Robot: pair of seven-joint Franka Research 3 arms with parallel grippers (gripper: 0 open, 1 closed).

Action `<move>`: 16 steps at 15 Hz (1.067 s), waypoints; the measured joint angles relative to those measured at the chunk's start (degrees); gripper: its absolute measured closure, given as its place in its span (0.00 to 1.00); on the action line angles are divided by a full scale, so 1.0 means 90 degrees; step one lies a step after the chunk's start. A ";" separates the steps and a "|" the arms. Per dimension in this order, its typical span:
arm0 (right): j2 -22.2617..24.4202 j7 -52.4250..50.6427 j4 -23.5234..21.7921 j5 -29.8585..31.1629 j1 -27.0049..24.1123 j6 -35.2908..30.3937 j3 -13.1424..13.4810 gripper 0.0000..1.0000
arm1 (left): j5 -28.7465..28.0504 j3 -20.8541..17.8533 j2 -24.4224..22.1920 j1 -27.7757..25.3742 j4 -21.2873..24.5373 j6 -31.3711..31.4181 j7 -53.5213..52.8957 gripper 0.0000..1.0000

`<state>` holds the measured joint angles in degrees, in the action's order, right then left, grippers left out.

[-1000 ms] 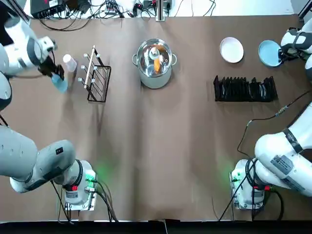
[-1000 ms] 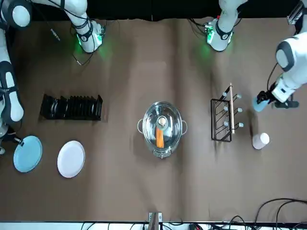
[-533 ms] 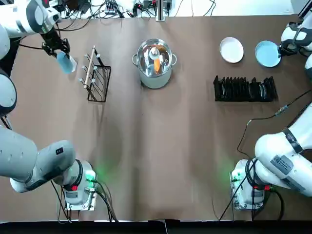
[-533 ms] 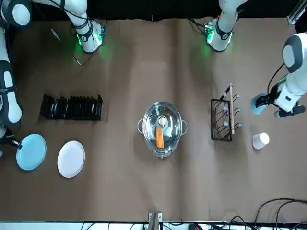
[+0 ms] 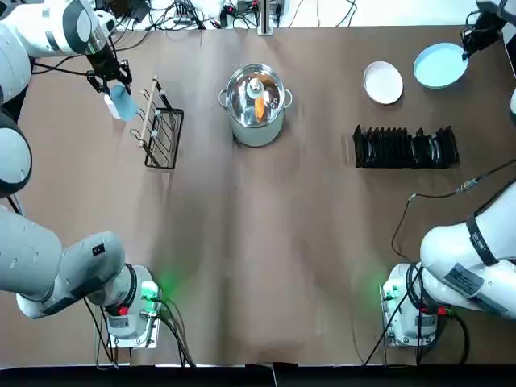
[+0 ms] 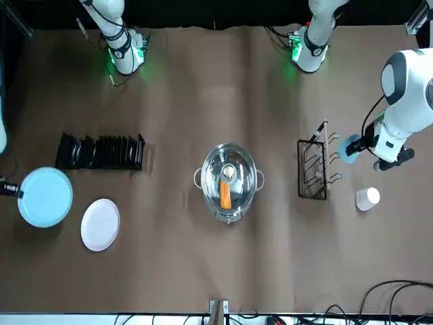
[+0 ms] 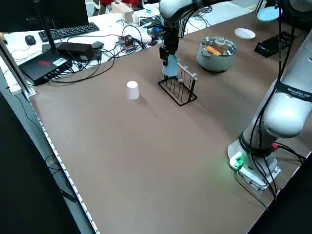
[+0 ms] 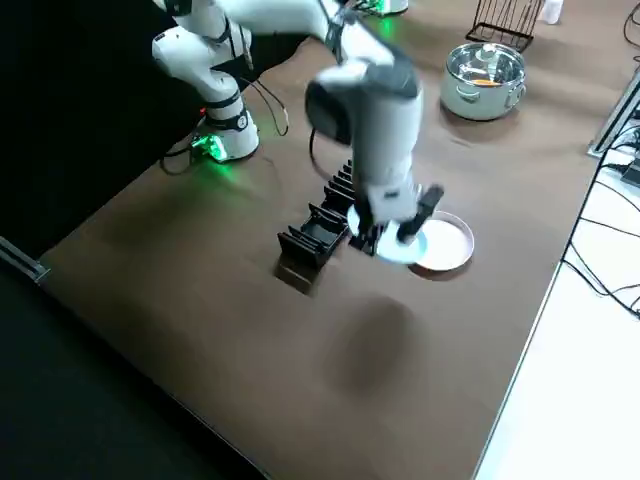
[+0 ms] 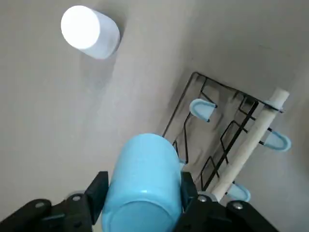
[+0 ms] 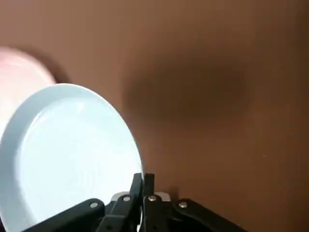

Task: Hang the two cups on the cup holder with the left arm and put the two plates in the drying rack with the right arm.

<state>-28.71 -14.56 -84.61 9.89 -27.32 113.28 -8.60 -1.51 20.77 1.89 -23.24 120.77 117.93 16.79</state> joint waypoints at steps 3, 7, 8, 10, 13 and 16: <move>0.0486 -0.0740 -0.0023 0.0893 0.0452 -0.1094 -0.0014 0.97 | 0.0000 0.0058 0.0063 0.0002 0.0000 0.0078 0.0180 0.34; 0.1035 -0.1549 -0.0652 0.2002 0.1070 -0.1719 -0.0023 0.97 | 0.0001 0.0108 0.0308 0.0003 0.0001 0.0275 0.0375 0.34; 0.1165 -0.1612 -0.0908 0.2188 0.1061 -0.1672 -0.0005 0.97 | 0.0001 0.0134 0.0350 0.0004 0.0001 0.0298 0.0408 0.34; 0.1381 -0.1693 -0.1439 0.2437 0.1017 -0.1507 0.0032 0.97 | 0.0001 0.0165 0.0409 0.0005 0.0001 0.0323 0.0442 0.34; 0.1511 -0.1717 -0.2244 0.2839 0.0932 -0.0847 0.0092 0.97 | 0.0001 0.0171 0.0492 0.0005 0.0011 0.0424 0.0446 0.34; 0.1506 -0.1713 -0.2766 0.3198 0.0836 -0.0360 0.0120 0.97 | 0.0001 0.0172 0.0647 0.0005 0.0049 0.0640 0.0448 0.34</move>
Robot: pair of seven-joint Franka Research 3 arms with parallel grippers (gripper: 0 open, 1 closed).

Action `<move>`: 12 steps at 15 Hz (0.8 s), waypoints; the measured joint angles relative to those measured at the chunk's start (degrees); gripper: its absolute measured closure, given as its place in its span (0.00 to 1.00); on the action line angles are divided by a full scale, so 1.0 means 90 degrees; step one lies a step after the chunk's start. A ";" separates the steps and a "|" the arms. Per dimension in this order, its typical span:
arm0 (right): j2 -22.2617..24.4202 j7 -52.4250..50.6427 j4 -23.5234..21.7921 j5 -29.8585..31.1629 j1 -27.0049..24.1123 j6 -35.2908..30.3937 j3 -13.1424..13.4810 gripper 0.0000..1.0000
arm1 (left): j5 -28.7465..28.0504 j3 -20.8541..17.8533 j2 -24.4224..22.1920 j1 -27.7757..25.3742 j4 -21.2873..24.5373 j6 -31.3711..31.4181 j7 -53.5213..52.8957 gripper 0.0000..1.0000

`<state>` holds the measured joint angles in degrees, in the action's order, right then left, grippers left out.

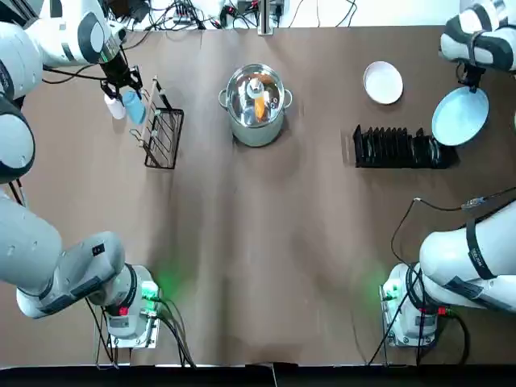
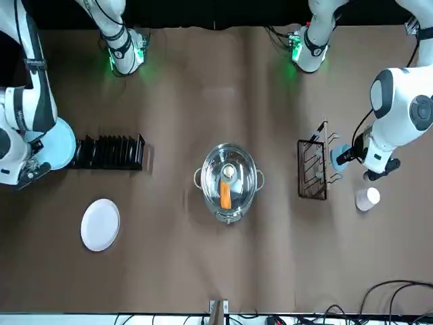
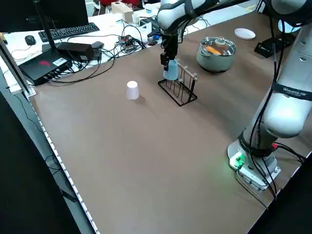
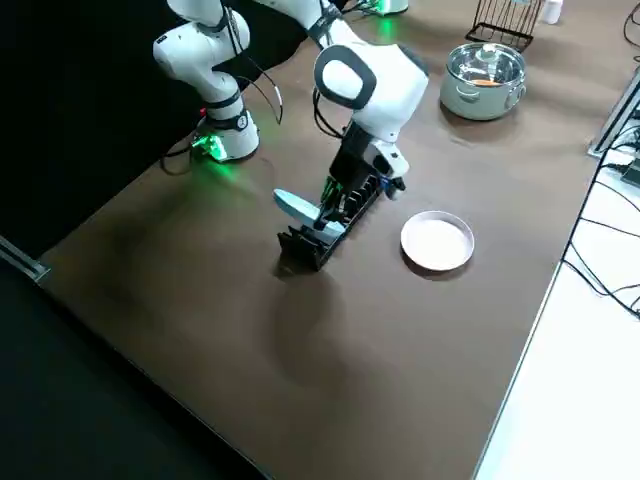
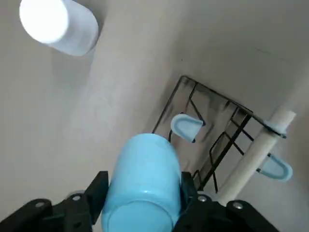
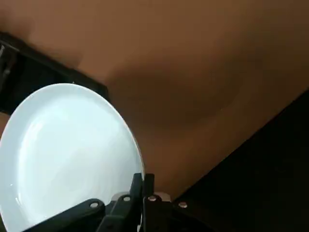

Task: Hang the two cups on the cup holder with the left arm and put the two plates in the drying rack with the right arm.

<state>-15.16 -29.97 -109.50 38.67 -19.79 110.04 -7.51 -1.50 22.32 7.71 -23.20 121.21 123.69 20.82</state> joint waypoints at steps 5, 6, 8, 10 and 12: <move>-0.0002 0.0043 -0.0138 0.0204 0.0051 0.0045 -0.0032 0.97 | 0.0000 0.0000 0.0215 0.0000 0.0050 0.0139 0.0002 0.34; -0.0011 0.0123 -0.0191 0.0236 0.0099 0.0046 -0.0037 0.97 | 0.0000 0.0001 0.0238 0.0000 0.0065 0.0146 0.0002 0.34; -0.0028 0.0459 -0.0368 0.0400 0.0231 0.0055 -0.0045 0.97 | 0.0000 0.0001 0.0272 0.0000 0.0123 0.0237 0.0002 0.34; -0.0066 0.0838 -0.0538 0.0544 0.0360 0.0075 -0.0051 0.97 | 0.0000 0.0001 0.0286 0.0000 0.0236 0.0395 0.0002 0.34; -0.0130 0.1043 -0.0615 0.0625 0.0444 0.0108 -0.0058 0.97 | 0.0000 0.0001 0.0290 0.0000 0.0312 0.0491 0.0002 0.32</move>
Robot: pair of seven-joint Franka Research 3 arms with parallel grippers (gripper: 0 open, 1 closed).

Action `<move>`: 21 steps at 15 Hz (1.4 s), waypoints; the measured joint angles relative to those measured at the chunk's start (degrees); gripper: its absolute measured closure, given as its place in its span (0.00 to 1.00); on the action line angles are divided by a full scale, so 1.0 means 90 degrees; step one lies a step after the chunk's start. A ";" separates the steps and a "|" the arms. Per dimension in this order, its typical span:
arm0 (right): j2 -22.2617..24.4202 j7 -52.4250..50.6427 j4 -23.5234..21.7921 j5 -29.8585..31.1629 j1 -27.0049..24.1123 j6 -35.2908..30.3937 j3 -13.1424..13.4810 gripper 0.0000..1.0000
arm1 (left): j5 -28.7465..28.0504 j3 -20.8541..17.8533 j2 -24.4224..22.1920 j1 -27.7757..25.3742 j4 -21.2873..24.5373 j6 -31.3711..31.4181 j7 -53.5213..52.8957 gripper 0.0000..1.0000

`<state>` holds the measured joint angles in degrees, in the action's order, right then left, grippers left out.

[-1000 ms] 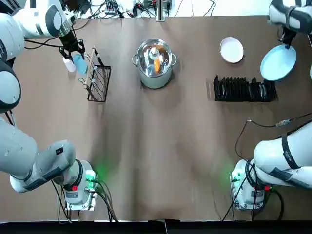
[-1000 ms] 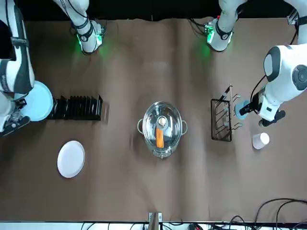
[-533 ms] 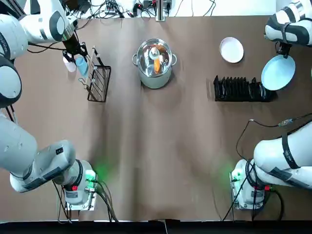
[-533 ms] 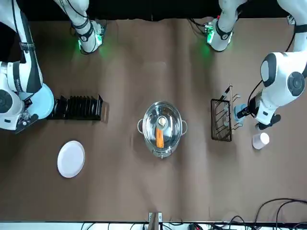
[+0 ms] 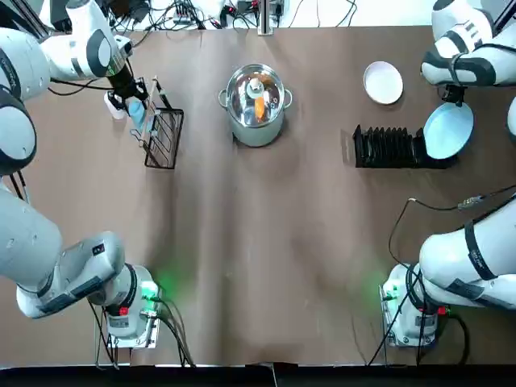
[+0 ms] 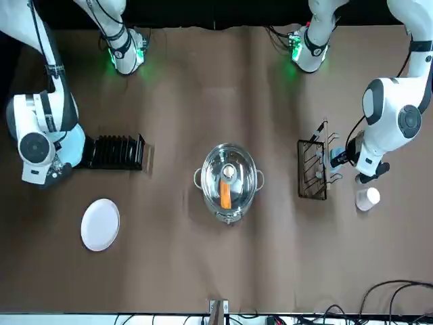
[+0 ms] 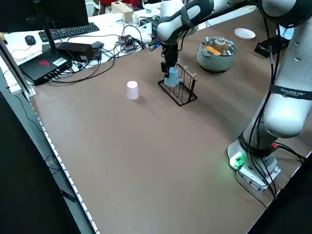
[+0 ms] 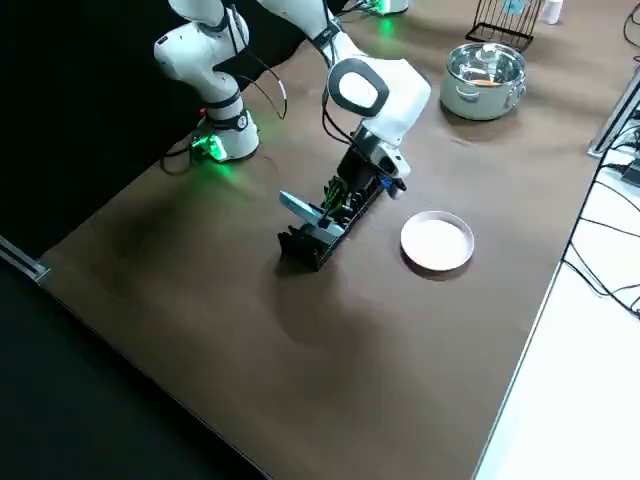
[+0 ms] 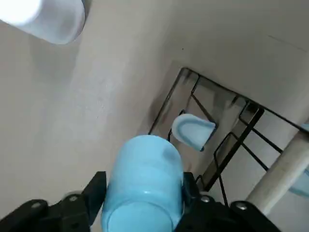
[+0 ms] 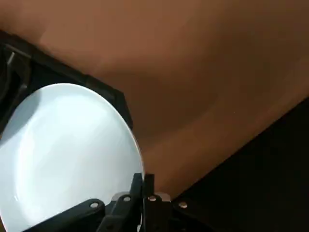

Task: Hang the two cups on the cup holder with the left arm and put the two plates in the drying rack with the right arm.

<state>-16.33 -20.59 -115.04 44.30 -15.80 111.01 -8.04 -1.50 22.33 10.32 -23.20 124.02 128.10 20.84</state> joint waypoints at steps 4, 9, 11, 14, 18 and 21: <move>-0.0163 0.0068 -0.0014 0.0016 0.0005 0.0206 0.0009 0.97 | 0.0000 0.0005 -0.0070 0.0000 -0.0061 0.0017 0.0000 0.01; -0.0383 0.0512 -0.0012 0.0071 0.0124 0.0262 -0.0001 0.97 | -0.0006 0.0003 -0.0527 -0.0075 -0.0631 -0.0326 -0.0089 0.00; -0.0408 0.0518 -0.0009 0.0085 0.0125 0.0264 0.0000 0.96 | -0.0007 -0.0026 -0.0455 -0.0184 -0.0935 -0.0417 -0.0542 0.00; -0.0425 0.0541 -0.0008 0.0086 0.0127 0.0297 -0.0001 0.80 | -0.0176 -0.0046 0.0008 -0.0567 -0.1231 -0.0406 -0.1734 0.00; -0.0428 0.0592 0.0136 0.0086 0.0141 0.0300 -0.0008 0.46 | -0.1186 -0.0076 0.1140 -0.1078 -0.1664 0.0341 -0.3089 0.00; -0.0428 0.0614 0.0496 -0.0016 0.0162 0.0320 -0.0040 0.46 | -0.2013 -0.0080 0.1791 -0.1197 -0.1827 0.0687 -0.3258 0.00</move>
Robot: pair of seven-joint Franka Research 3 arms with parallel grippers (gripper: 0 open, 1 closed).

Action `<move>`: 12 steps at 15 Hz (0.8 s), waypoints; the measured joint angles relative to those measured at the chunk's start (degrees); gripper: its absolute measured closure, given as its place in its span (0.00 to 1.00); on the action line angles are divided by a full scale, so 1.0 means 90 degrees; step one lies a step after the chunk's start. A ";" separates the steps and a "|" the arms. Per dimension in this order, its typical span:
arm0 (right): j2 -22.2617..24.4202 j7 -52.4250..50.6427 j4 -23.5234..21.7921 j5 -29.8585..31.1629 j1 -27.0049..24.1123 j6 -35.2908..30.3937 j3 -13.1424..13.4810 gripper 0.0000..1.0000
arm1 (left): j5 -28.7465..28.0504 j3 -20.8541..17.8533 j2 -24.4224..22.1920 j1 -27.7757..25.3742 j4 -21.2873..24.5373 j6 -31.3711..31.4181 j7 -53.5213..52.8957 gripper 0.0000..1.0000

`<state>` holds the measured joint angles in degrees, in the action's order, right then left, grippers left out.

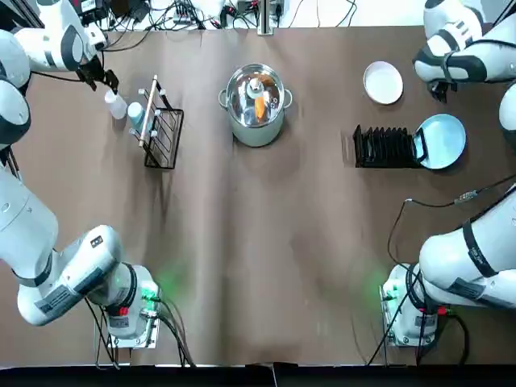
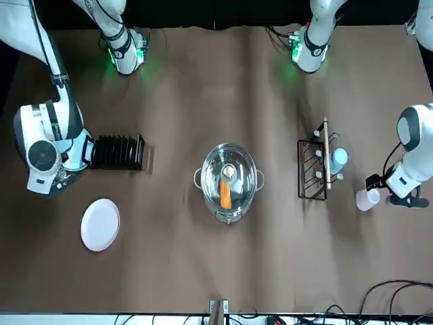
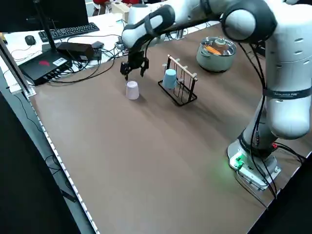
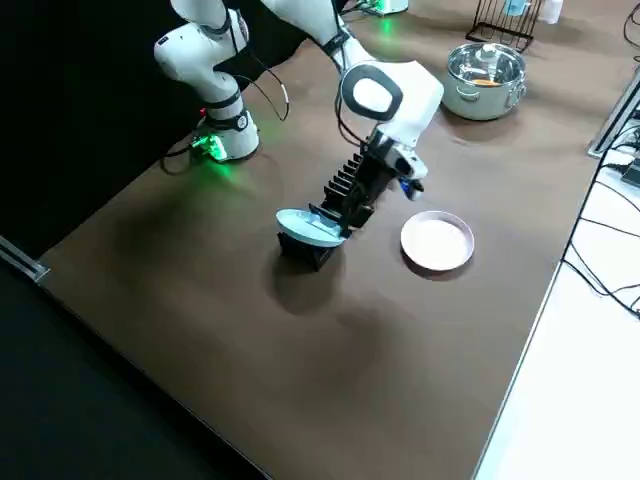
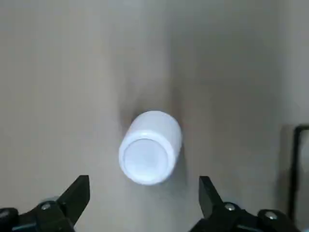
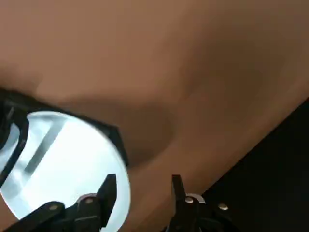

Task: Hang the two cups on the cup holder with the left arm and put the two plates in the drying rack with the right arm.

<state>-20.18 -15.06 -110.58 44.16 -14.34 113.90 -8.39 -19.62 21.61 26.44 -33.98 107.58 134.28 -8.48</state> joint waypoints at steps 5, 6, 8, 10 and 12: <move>-0.0402 0.0034 0.1068 -0.2125 0.0119 0.0074 -0.0011 0.47 | -0.0225 -0.0001 0.0332 -0.0174 -0.0050 0.0192 -0.0151 0.00; -0.0585 0.0163 0.1253 -0.2491 0.0118 0.0232 -0.0003 0.47 | -0.0243 -0.0001 0.0392 -0.0187 -0.0051 0.0252 -0.0156 0.00; -0.0985 0.0885 0.1470 -0.2932 0.0118 0.0701 0.0004 0.47 | -0.0256 0.0001 0.0534 -0.0191 -0.0051 0.0482 -0.0158 0.00; -0.1638 0.2289 0.1636 -0.3064 0.0109 0.1582 0.0017 0.47 | -0.0273 0.0007 0.0682 -0.0186 -0.0051 0.0583 -0.0159 0.00; -0.1984 0.3279 0.1699 -0.3089 0.0080 0.2120 0.0041 0.48 | -0.0280 0.0015 0.0722 -0.0178 -0.0053 0.0589 -0.0160 0.03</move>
<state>-38.03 14.45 -95.29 16.36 -13.62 132.97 -8.02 -22.14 21.75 32.94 -35.58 107.11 139.59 -9.91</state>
